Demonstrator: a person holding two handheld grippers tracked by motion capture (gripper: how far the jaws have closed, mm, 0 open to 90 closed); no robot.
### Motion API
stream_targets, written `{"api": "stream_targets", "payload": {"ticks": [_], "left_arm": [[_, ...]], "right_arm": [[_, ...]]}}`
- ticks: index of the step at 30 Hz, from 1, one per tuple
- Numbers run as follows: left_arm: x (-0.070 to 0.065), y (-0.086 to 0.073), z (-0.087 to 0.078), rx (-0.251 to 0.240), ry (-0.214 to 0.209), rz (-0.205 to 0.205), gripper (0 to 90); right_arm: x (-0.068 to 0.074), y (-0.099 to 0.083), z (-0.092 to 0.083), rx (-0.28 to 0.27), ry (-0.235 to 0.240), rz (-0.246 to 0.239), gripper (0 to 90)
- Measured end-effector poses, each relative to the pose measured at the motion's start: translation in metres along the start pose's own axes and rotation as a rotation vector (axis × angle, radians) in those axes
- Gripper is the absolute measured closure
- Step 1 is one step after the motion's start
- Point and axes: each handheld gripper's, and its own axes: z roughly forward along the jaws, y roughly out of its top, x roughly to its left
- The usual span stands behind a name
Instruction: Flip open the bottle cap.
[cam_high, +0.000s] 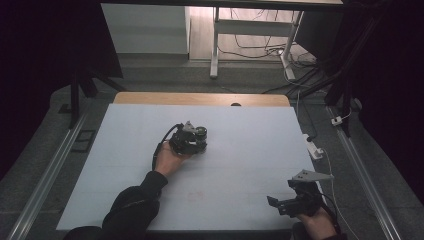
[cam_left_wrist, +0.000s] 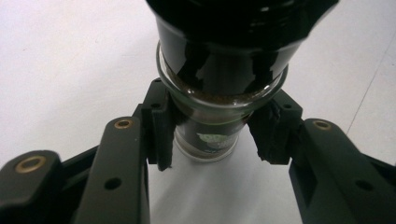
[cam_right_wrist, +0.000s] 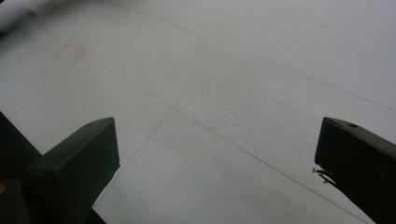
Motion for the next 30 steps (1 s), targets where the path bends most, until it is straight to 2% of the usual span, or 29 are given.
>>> {"api": "stream_targets", "payload": {"ticks": [5,9,12,18,23,30], "left_arm": [[0.001,0.000,0.000,-0.001,-0.003,-0.001,53.9],[0.000,0.000,0.000,0.003,0.000,0.000,53.9],[0.000,0.000,0.000,0.001,-0.002,-0.002,53.9],[0.001,-0.001,0.000,-0.006,-0.005,-0.002,53.9],[0.000,-0.001,0.000,-0.006,-0.003,0.000,53.9],[0.001,-0.001,0.000,-0.003,-0.004,-0.001,53.8]], "right_arm": [[-0.001,0.000,-0.001,-0.012,-0.001,0.005,0.0],[-0.002,-0.001,-0.005,-0.042,-0.005,0.022,0.0],[-0.002,-0.001,-0.006,-0.046,-0.013,0.013,0.0],[0.001,0.003,-0.007,-0.058,0.017,0.007,0.0],[0.005,0.006,-0.003,-0.062,0.050,-0.018,0.0],[0.013,0.015,0.003,-0.068,0.056,-0.071,0.0]]}}
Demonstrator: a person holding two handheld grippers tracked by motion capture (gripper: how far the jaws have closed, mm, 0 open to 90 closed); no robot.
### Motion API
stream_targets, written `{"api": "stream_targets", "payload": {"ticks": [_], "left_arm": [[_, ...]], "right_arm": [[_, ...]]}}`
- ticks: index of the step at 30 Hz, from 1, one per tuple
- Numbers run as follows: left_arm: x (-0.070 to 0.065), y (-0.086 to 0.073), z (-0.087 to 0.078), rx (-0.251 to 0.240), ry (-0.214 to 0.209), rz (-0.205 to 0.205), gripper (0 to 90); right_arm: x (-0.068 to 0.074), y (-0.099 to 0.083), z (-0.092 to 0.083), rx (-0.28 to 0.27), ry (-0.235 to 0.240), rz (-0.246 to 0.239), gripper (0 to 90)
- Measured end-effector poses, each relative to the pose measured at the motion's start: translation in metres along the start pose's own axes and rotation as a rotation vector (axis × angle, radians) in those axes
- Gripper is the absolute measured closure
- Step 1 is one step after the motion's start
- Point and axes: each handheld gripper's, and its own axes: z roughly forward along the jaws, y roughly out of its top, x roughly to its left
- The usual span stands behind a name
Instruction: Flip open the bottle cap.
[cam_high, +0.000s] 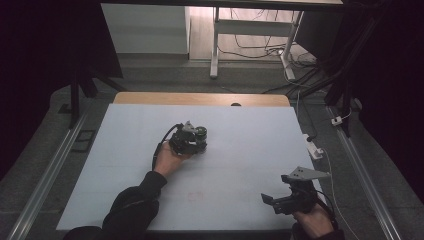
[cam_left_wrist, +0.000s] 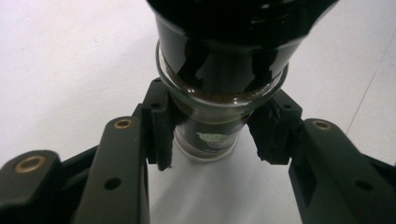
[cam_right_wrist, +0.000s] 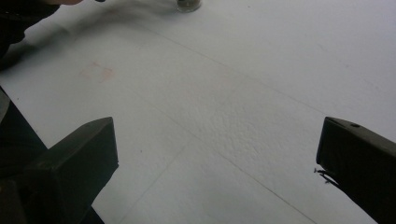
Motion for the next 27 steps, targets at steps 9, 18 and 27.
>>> {"api": "stream_targets", "payload": {"ticks": [9,18,27], "left_arm": [[-0.001,0.000,0.000,-0.004,0.004,-0.001,53.9],[-0.001,0.000,0.000,-0.004,0.003,-0.001,53.9],[0.000,0.000,0.001,-0.004,0.002,-0.003,53.9]], "right_arm": [[0.010,0.013,0.011,-0.025,0.030,-0.052,0.0],[0.014,0.024,0.019,-0.039,0.064,-0.072,0.0],[0.017,0.034,0.030,-0.053,0.100,-0.081,0.0]]}}
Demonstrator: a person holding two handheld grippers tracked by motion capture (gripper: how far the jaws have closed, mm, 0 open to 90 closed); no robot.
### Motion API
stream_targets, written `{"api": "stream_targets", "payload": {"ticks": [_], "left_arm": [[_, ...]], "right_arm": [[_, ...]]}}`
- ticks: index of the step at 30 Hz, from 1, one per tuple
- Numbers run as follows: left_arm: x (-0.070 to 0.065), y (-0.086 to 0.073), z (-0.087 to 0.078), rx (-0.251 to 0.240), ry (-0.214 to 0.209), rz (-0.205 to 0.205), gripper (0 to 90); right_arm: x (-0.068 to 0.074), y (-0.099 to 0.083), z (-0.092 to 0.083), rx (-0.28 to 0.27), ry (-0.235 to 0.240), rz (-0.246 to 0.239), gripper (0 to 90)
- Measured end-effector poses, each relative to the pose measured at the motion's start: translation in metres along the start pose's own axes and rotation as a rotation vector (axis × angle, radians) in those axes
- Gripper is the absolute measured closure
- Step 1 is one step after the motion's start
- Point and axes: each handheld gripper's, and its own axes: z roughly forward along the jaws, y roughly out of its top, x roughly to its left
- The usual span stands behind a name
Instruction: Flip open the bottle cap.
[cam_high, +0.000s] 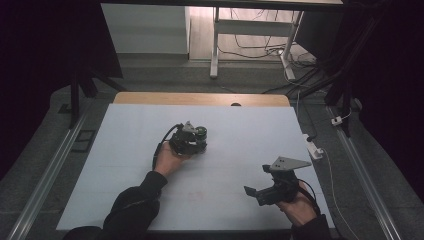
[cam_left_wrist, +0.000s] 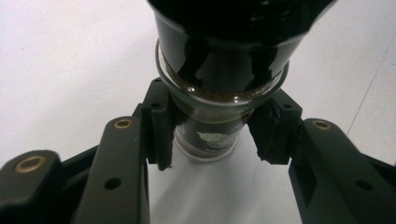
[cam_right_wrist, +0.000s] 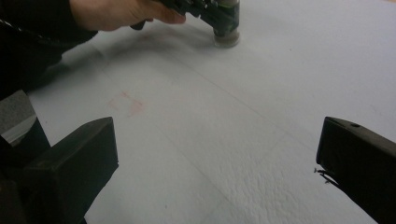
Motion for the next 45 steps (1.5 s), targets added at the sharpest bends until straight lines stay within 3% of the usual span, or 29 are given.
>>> {"api": "stream_targets", "payload": {"ticks": [12,16,32,45], "left_arm": [[0.001,0.000,0.000,0.003,-0.004,-0.001,54.0],[0.001,0.000,0.000,-0.001,-0.002,-0.001,54.0],[0.001,-0.002,0.001,-0.015,-0.001,0.012,54.0],[0.001,-0.003,0.001,-0.017,-0.001,0.018,54.0]], "right_arm": [[0.000,0.014,0.019,0.006,0.015,-0.002,0.0],[0.001,0.018,0.027,0.016,-0.003,-0.011,0.0],[0.004,0.040,0.056,0.023,0.021,-0.055,0.0],[-0.003,0.057,0.082,0.033,0.017,-0.057,0.0]]}}
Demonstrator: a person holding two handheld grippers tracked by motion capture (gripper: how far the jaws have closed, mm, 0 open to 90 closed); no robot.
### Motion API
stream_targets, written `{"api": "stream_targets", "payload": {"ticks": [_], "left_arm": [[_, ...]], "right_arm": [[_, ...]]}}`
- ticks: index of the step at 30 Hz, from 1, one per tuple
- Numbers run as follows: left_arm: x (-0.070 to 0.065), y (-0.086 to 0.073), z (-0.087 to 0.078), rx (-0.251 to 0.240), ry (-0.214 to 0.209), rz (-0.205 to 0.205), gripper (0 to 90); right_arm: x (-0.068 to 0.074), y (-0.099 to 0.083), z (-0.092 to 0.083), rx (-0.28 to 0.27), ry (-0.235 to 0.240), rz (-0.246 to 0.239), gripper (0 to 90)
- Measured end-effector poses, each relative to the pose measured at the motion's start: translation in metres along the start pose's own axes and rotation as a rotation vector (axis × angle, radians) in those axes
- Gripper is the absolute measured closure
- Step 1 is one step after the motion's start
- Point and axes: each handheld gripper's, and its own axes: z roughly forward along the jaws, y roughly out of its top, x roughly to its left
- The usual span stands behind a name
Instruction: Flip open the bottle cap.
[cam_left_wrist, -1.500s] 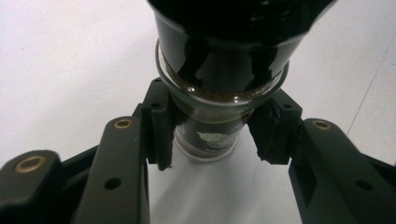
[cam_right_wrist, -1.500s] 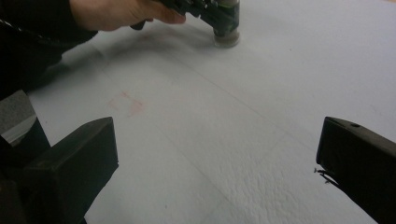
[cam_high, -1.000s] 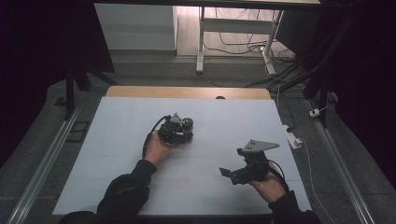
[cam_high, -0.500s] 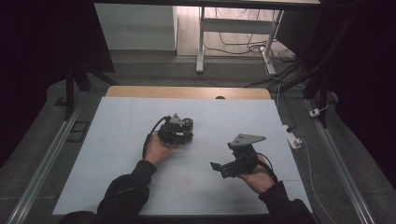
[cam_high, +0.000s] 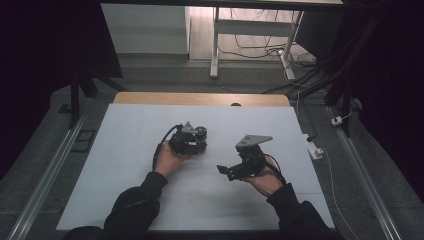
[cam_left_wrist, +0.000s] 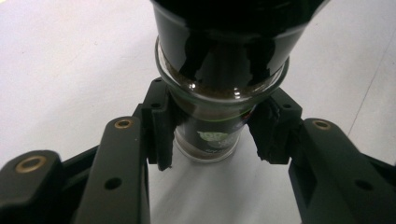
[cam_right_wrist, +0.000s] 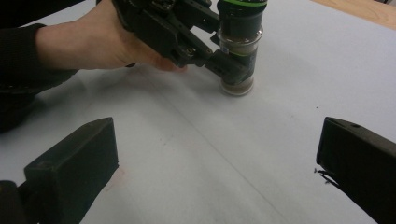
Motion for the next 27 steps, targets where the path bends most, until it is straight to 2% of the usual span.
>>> {"api": "stream_targets", "payload": {"ticks": [27], "left_arm": [[0.001,0.000,0.000,-0.001,-0.004,0.003,54.0]], "right_arm": [[-0.013,0.029,0.058,0.028,-0.020,-0.012,0.0]]}}
